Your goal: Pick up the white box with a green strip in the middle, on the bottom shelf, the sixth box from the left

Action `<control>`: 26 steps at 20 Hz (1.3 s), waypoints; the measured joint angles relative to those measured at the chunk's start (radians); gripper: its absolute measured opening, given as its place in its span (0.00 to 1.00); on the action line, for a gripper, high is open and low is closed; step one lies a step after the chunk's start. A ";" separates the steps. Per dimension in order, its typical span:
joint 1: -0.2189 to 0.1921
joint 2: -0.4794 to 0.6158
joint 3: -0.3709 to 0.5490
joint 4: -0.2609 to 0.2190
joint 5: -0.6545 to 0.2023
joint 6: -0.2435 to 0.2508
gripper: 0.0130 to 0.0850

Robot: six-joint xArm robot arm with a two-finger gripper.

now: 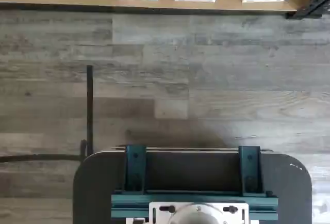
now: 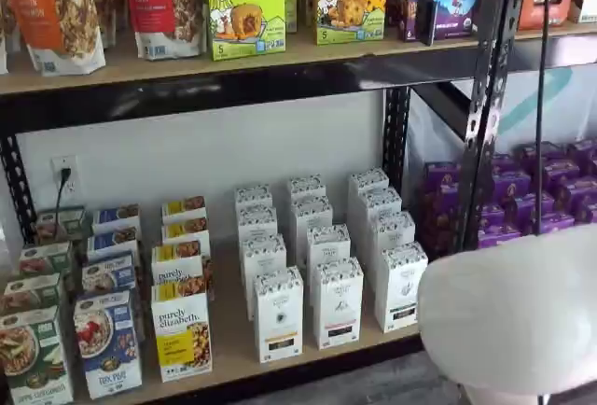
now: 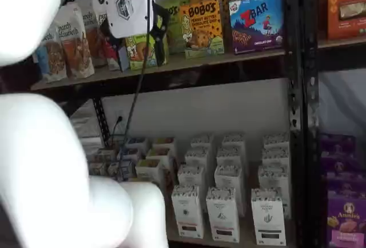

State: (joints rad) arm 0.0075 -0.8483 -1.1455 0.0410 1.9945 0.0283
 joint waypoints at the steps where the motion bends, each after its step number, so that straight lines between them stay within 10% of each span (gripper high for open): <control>1: 0.011 0.004 -0.004 -0.012 0.007 0.005 1.00; 12: 0.057 -0.010 0.066 -0.076 -0.047 0.028 1.00; 26: -0.092 -0.103 0.539 -0.077 -0.501 -0.098 1.00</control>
State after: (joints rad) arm -0.0848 -0.9512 -0.6069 -0.0359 1.4930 -0.0693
